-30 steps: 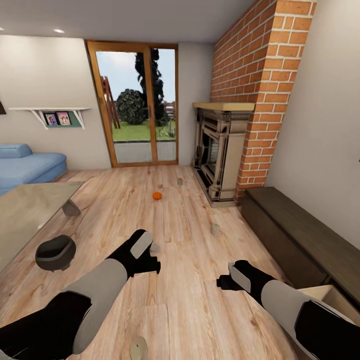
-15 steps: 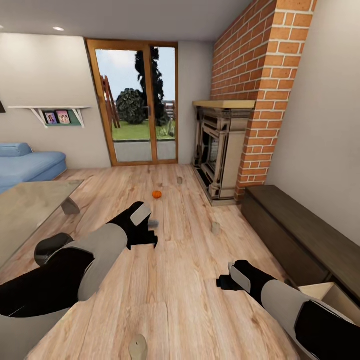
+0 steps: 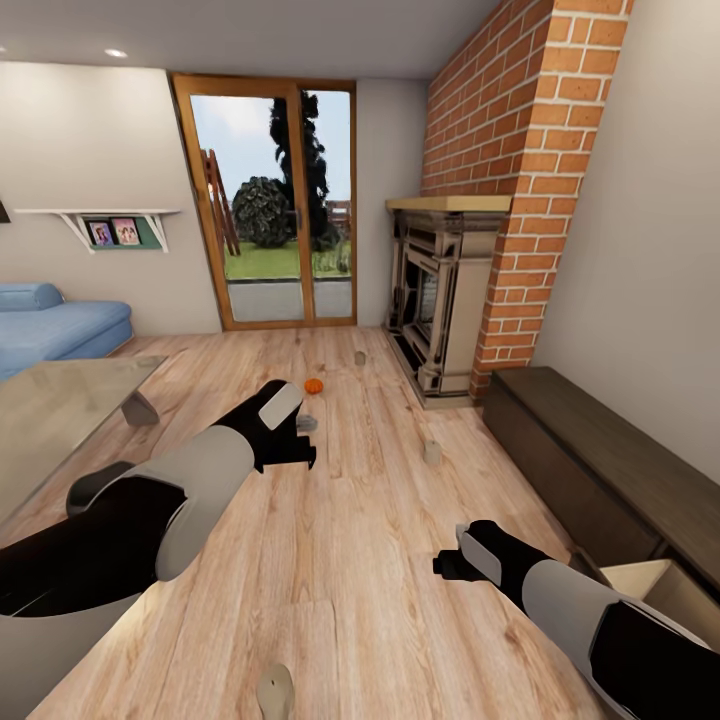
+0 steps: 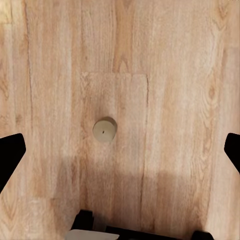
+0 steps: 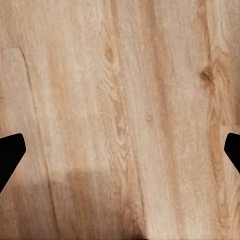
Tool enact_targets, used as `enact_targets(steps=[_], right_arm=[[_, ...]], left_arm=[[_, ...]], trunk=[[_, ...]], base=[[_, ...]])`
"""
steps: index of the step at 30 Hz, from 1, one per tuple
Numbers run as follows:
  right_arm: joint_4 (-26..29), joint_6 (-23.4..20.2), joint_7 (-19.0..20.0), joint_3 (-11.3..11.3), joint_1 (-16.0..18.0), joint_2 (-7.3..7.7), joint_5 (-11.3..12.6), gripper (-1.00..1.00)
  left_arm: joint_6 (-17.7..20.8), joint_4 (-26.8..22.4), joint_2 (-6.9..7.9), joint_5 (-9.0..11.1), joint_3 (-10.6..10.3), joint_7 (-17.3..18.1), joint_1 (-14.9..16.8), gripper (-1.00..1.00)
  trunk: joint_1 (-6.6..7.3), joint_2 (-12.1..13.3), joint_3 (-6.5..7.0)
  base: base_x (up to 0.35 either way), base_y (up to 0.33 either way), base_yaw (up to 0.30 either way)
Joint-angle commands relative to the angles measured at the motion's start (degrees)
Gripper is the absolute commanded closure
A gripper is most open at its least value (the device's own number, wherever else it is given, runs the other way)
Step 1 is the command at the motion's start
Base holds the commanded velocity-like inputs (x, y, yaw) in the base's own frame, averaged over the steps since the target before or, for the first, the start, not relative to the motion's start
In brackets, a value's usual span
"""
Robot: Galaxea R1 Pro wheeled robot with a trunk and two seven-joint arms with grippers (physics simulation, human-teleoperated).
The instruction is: Place each of the two pumpkins and all three candles from the living room inside a cabinet in the living room (use any cabinet), then make sure every cabinet is closed, and position the cauldron so it is next to a table in the living room.
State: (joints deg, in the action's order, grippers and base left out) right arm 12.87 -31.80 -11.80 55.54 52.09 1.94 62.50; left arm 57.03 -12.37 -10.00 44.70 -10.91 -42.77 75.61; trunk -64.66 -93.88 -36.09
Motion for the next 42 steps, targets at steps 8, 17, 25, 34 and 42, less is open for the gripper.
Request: enact_targets(steps=[8,17,25,34,42], right_arm=[[0.22,-0.46,-0.58,0.19,0.03,0.13,0.55,-1.0],[1.3,-0.85,-0.59,-0.16,0.03,0.15,0.59,-1.0],[3.86,-4.77,-0.6,-3.25,0.03,1.08,0.52,-1.0],[4.84,-8.02,-0.6,-7.04,0.03,1.81,0.51,-1.0],[4.88,-8.16,-0.6,-7.19,0.03,1.84,0.51,-1.0]], left_arm=[[-0.07,-0.19,0.0,0.35,-0.31,-1.07,0.06,-1.0],[-0.08,-0.17,0.0,0.39,-0.29,-2.67,0.07,-1.0],[-0.39,0.63,0.0,0.56,-0.19,-2.74,0.07,-1.0],[-3.16,3.39,0.0,0.65,-0.09,-2.58,0.07,-1.0],[-3.86,5.19,0.0,0.65,-0.03,-2.24,0.07,-1.0]], trunk=[[-1.76,-3.25,-1.5],[-3.74,-6.86,-3.12],[-5.49,-10.07,-4.55],[-7.47,-13.68,-6.17],[-9.23,-16.89,-7.6]], base=[[0.0,0.0,0.0],[0.0,0.0,0.0],[0.0,0.0,0.0],[0.0,0.0,0.0],[0.0,0.0,0.0]])
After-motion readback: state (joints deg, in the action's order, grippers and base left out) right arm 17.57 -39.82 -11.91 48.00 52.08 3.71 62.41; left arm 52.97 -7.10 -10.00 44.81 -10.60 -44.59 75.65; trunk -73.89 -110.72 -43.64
